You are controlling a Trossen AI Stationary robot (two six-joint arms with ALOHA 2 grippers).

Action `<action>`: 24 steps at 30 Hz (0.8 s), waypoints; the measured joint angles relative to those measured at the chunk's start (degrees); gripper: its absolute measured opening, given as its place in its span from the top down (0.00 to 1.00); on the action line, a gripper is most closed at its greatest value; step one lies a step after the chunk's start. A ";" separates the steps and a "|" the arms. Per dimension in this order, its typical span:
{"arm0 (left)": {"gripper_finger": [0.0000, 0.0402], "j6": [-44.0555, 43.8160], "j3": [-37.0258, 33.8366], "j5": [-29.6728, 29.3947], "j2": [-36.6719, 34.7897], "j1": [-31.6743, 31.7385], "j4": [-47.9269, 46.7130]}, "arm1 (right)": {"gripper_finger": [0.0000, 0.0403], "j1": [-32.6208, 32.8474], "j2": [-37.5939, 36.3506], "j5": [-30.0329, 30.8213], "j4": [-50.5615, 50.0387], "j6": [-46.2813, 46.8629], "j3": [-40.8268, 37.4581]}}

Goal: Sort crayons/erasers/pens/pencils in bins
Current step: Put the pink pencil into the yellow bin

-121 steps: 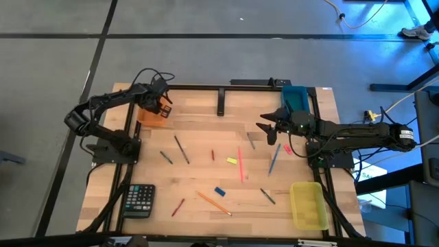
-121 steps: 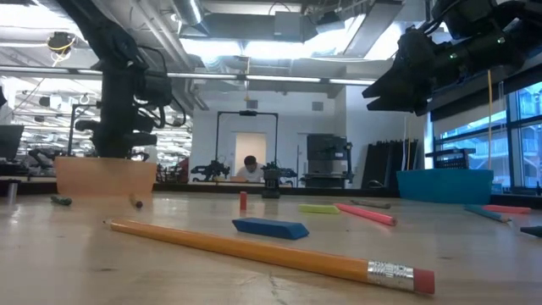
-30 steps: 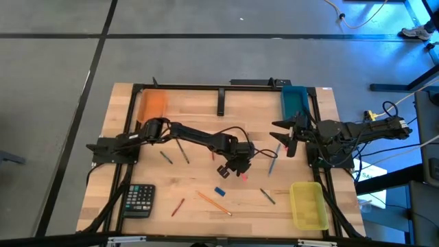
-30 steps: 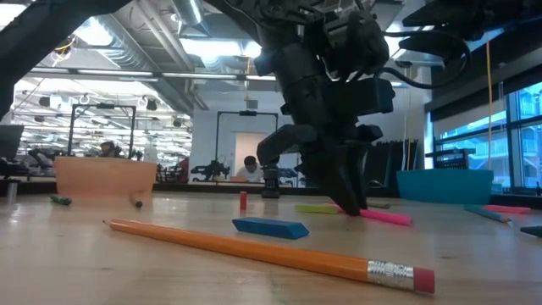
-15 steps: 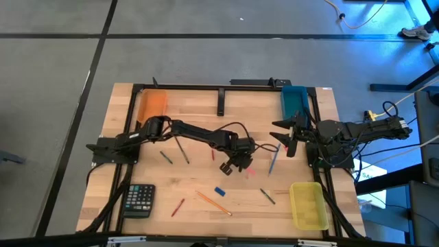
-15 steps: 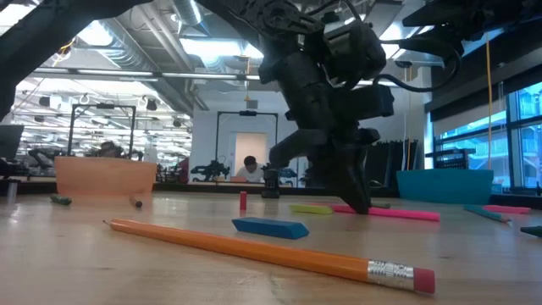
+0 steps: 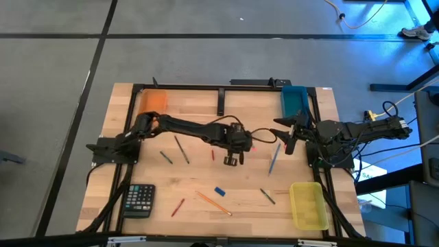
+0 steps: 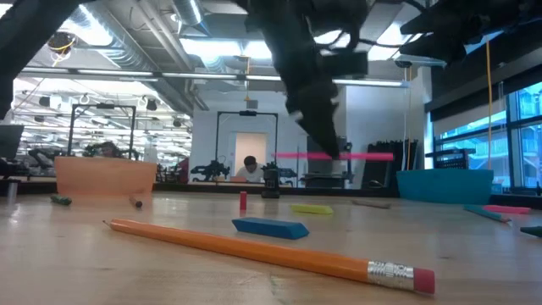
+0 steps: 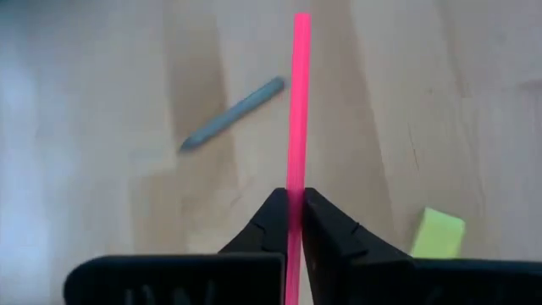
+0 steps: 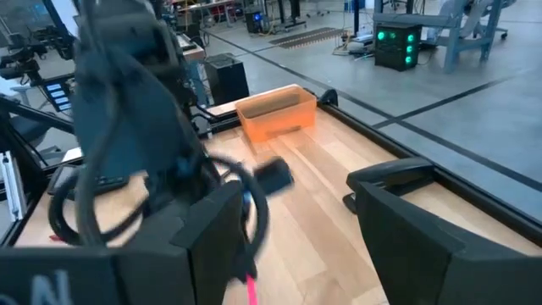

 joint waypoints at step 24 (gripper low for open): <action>0.95 -68.01 0.07 -14.50 -17.04 -18.28 -44.73 | 0.42 9.71 -4.50 6.54 -4.56 2.80 0.02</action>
